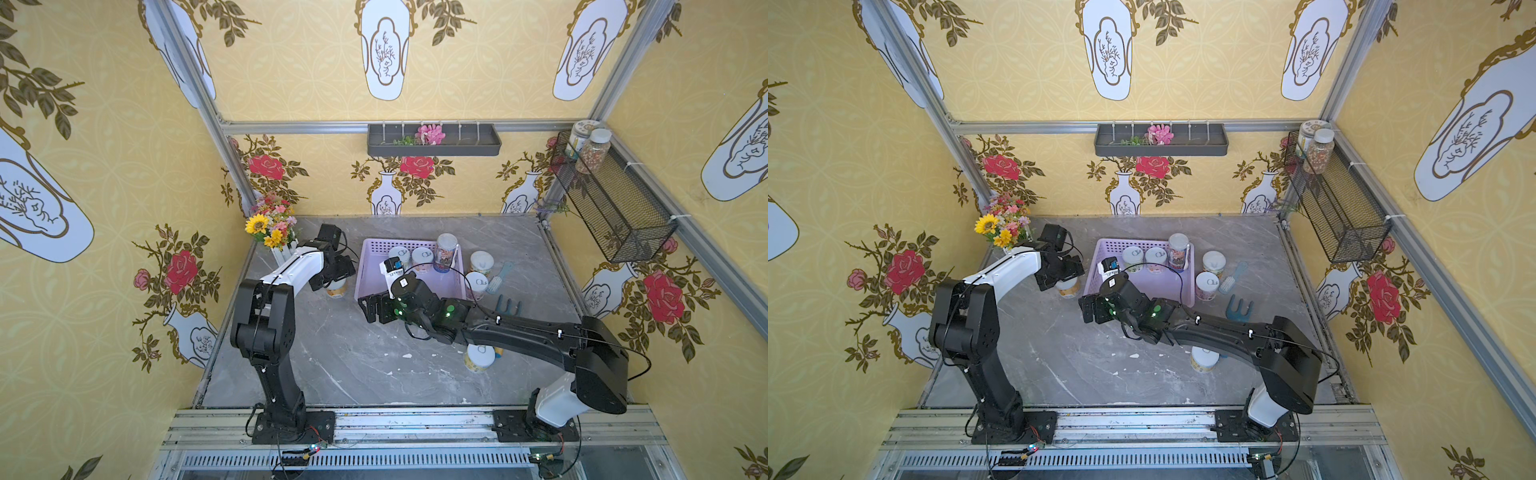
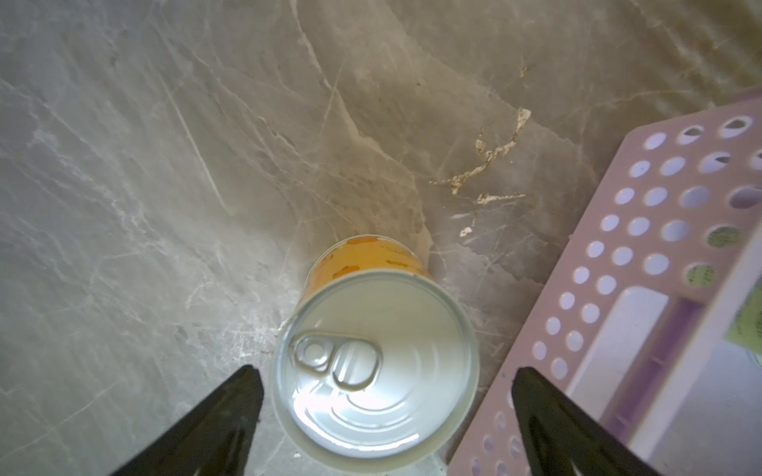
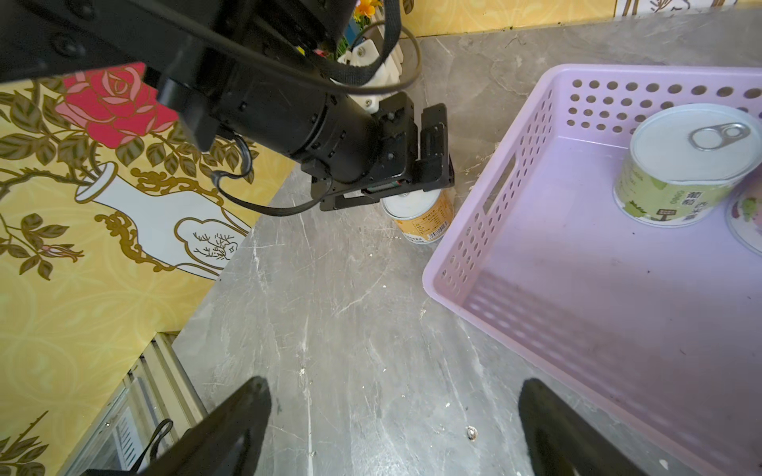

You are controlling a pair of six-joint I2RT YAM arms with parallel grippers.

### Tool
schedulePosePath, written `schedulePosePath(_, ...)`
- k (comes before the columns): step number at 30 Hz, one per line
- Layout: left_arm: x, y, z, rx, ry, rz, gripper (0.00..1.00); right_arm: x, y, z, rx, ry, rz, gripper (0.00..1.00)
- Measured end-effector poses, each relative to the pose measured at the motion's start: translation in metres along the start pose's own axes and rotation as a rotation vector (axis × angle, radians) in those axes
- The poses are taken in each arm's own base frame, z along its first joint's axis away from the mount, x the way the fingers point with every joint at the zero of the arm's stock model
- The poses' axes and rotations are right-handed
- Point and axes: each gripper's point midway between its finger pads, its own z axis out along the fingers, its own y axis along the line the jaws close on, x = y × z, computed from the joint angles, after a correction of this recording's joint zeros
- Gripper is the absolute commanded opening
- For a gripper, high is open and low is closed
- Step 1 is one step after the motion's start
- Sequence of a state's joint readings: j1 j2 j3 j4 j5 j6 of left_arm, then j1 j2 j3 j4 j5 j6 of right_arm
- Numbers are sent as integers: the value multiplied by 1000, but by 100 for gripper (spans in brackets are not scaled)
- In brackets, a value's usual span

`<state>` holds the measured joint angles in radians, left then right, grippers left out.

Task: Put the canned food in the basket
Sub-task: Pick up the canned food from the center of the board.

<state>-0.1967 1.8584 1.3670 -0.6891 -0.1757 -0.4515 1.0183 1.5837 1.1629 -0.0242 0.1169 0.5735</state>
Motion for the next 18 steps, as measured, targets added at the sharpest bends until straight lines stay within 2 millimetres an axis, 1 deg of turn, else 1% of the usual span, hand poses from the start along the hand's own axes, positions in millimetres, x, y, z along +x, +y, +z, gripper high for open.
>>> schedulePosePath(3, 0, -1, 5, -6, 9, 9, 100, -3, -10, 0, -5, 10, 16, 97)
schedulePosePath(5, 0, -1, 9, -11, 16, 16, 100, -4, -13, 1, -23, 25, 23, 97)
schedulePosePath(9, -1, -2, 14, -16, 24, 27, 95, -8, -27, 2, -53, 52, 39, 97)
schedulePosePath(15, 0, -1, 15, -19, 28, 28, 91, -15, -49, 0, -88, 86, 54, 97)
schedulePosePath(18, 0, -1, 15, -20, 29, 27, 91, -13, -57, -2, -116, 122, 55, 97)
